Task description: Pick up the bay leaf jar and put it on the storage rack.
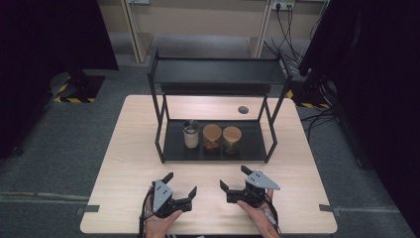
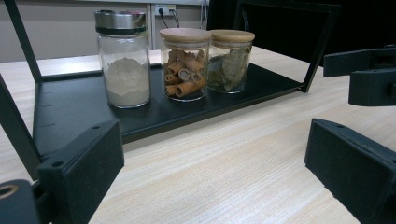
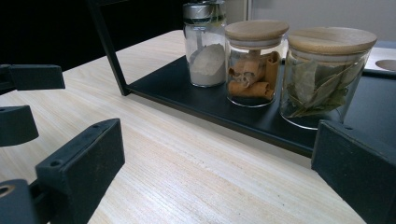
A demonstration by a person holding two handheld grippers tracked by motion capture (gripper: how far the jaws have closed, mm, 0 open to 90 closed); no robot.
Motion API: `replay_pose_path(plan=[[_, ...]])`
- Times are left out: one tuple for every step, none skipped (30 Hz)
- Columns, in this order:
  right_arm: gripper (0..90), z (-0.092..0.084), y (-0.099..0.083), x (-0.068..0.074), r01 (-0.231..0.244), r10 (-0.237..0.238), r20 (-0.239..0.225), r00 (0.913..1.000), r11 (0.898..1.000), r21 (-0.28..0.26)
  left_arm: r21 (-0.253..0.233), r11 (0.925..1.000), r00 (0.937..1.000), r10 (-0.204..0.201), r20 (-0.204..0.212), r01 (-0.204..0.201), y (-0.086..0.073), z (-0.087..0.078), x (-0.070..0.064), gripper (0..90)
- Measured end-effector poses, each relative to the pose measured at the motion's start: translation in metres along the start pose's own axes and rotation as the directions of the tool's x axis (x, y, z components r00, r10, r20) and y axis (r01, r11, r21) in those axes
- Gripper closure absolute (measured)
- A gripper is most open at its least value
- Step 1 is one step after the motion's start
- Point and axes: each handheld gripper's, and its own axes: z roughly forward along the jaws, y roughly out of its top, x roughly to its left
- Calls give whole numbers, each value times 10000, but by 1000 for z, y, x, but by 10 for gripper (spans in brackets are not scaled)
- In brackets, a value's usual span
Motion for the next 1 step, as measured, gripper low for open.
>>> replay_pose_path(plan=[[29,0,0,0,-2,2,2,10000,10000,8,3,10000,10000,-11,0,11,0,0,0,37]])
